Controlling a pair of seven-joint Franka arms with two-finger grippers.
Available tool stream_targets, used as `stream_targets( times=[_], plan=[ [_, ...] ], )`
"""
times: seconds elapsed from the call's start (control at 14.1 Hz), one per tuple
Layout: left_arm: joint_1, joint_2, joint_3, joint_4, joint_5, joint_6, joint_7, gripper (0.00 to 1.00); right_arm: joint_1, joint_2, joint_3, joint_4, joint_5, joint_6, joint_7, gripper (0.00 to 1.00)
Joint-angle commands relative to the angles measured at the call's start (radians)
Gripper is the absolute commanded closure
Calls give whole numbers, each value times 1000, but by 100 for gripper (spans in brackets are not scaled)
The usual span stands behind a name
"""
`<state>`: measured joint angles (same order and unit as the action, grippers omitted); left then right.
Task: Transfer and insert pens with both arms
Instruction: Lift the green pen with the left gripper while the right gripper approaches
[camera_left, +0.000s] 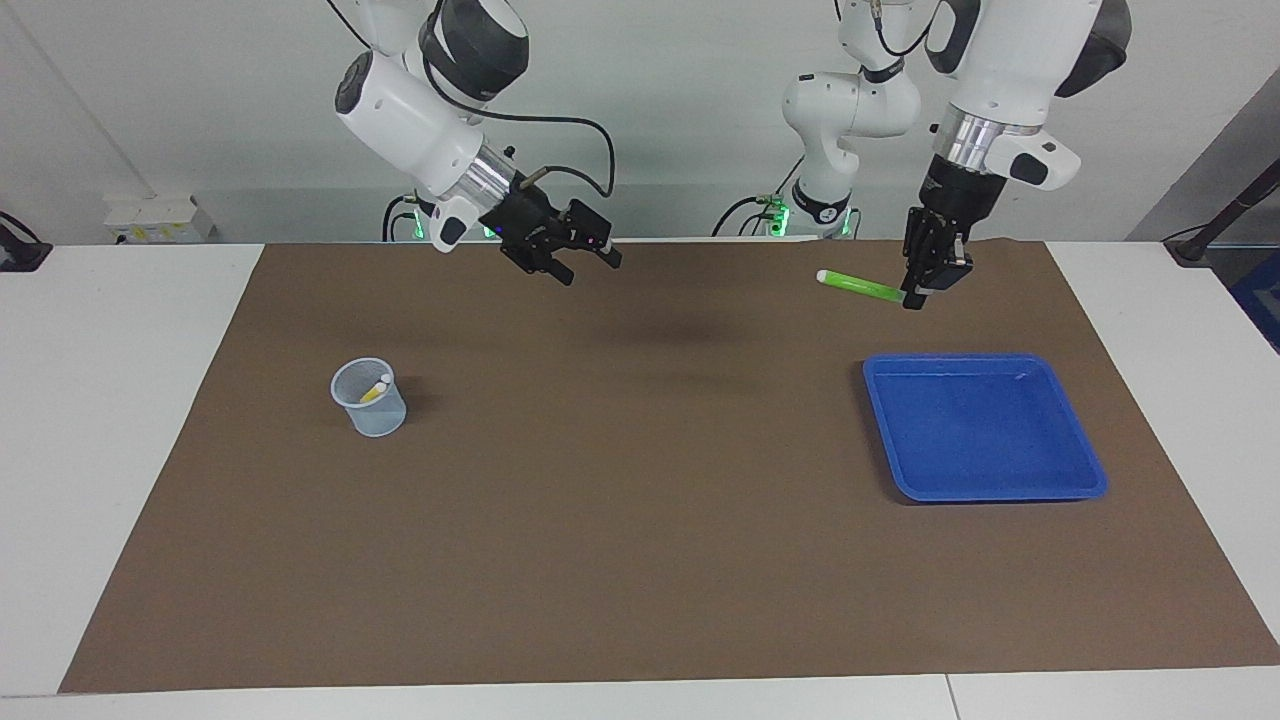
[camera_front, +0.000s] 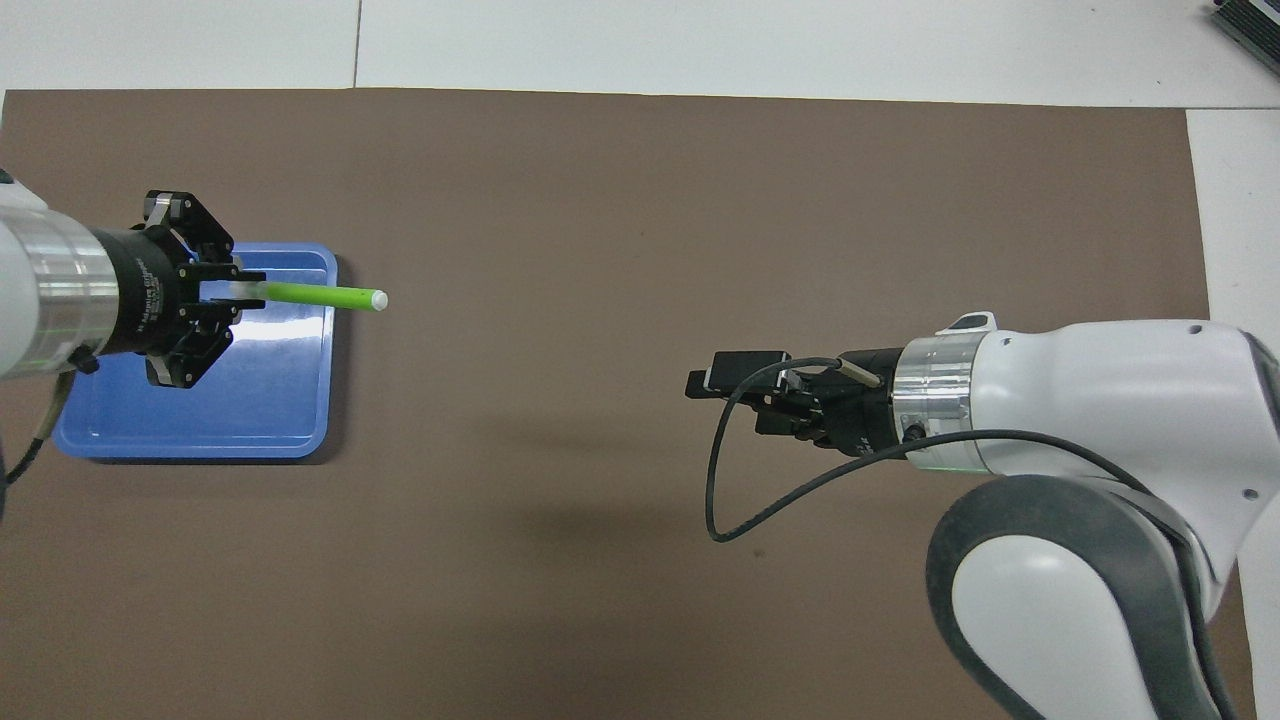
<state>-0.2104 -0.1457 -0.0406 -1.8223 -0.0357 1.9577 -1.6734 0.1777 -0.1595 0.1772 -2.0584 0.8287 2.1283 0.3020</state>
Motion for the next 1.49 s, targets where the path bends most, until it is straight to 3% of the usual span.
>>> stream_targets(
  times=[0.0,0.21,0.85,1.06,1.27,1.42],
  plan=[
    [-11,-37,-34,-23,60,-25,-122,100,-1,-29,2,1,75,10,6,0],
    [-11,-58,-99,-26,122,-65,-235,100,18,-29,8,6,141,38,5,0],
    [-11,-126,-165,-52,128,-88,-336,100,196,-5,10,4,253,381,101,0],
    [-11,-141,-185,-63,129,-88,-359,100,238,3,10,6,262,446,129,0],
    [-12,-150,-199,-64,129,-86,-380,100,285,9,10,7,289,499,134,3],
    [-14,-150,-202,-64,135,-88,-394,100,308,9,10,7,293,510,147,10]
  ],
)
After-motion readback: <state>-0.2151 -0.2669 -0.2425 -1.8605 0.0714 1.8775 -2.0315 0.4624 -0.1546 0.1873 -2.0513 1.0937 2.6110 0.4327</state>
